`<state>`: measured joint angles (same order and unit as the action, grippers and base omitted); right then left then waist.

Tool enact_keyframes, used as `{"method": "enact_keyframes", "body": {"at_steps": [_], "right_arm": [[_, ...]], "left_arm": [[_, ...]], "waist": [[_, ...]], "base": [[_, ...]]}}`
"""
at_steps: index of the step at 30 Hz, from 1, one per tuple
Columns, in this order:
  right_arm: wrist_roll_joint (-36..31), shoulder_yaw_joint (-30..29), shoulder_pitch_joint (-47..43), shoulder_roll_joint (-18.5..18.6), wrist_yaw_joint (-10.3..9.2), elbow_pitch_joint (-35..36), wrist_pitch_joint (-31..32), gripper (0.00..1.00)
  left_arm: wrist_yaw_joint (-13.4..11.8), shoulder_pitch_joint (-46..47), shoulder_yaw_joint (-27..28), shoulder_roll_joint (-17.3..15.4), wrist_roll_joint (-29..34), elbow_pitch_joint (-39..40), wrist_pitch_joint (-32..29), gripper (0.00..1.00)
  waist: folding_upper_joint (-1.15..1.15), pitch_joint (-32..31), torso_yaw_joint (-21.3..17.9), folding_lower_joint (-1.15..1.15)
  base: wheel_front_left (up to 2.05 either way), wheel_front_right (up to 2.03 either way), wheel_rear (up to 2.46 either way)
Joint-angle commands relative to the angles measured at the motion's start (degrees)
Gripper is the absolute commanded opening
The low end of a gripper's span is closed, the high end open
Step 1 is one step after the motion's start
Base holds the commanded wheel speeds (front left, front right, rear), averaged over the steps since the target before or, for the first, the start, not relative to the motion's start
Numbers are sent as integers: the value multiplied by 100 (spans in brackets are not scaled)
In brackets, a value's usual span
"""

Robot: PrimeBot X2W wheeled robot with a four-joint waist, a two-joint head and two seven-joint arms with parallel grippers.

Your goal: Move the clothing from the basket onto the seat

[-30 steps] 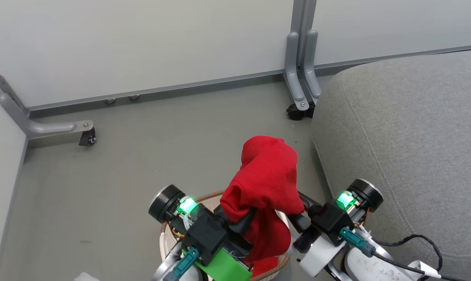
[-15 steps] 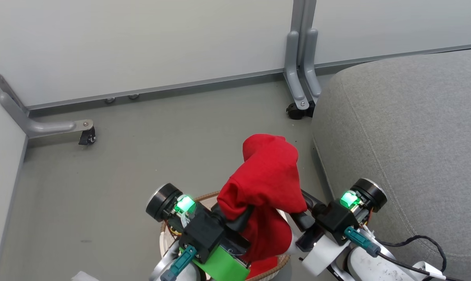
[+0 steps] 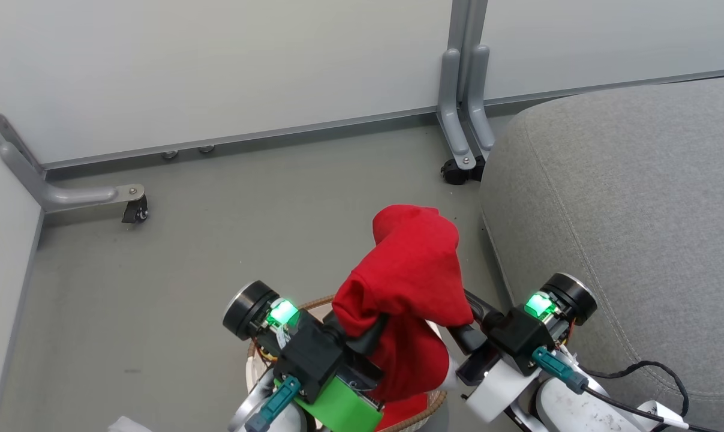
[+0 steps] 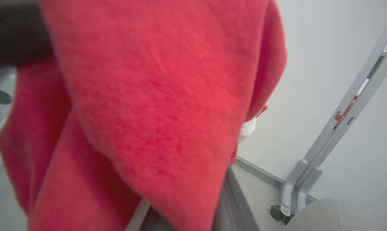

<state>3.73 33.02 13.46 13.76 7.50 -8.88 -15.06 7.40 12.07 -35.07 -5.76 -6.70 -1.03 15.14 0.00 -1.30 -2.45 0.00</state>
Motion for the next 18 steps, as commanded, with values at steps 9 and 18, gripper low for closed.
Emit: {"method": "enact_keyframes", "body": {"at_steps": [9, 18], "right_arm": [[119, -125, -37, -46, -1, 78, -18, 0], [307, -306, -96, -122, -2, 114, -18, 0]], "left_arm": [[15, 69, 42, -25, -67, -33, 1, 0], [15, -36, 191, 39, -101, -82, 1, 100]], "waist": [[0, -20, 26, 0], [0, -29, 36, 0]], "base": [[0, 0, 0], [0, 0, 0]]}}
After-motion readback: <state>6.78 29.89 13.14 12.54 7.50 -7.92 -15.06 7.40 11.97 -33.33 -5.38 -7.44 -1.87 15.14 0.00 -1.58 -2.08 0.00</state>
